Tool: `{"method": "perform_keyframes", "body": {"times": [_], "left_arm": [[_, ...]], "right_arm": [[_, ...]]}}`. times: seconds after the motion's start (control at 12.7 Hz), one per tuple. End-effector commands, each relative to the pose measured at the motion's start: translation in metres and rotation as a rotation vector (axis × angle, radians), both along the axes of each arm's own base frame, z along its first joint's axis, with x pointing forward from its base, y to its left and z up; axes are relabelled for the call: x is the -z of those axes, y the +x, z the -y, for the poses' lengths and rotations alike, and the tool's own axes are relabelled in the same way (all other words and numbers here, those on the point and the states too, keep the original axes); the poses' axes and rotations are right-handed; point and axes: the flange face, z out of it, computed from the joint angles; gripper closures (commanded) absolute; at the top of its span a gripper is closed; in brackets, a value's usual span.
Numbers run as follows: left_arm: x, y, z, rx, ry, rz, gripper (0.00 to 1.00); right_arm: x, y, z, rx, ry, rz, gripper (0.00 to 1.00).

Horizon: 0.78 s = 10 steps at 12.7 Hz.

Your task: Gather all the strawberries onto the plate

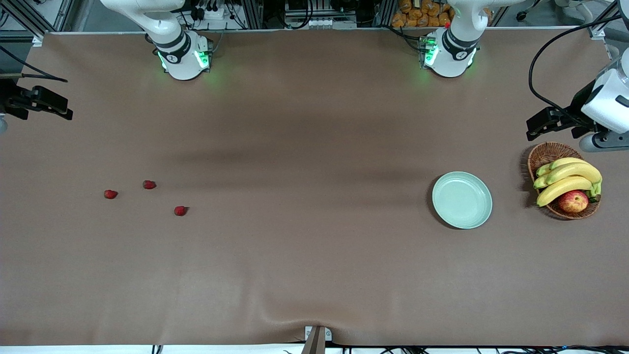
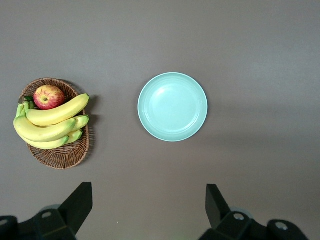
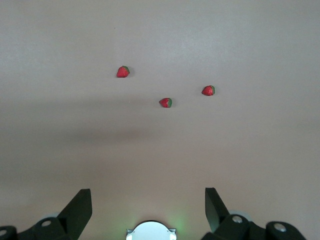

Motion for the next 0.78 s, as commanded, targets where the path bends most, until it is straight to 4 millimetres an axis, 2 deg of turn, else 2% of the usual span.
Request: {"method": "perform_keyframes", "body": {"times": [0.0,0.71], "left_arm": [[-0.0002,-0.0013,-0.0035,0.014,0.016,-0.015,0.0],[-0.0006,-0.0035,-0.0019,0.013,0.011,-0.017,0.0]], "right_arm": [[-0.0088,-0.0094,-0.0022,0.021,0.038,-0.016,0.0],[-0.0086,-0.01,0.002,0.03,0.043,-0.019,0.0]]}}
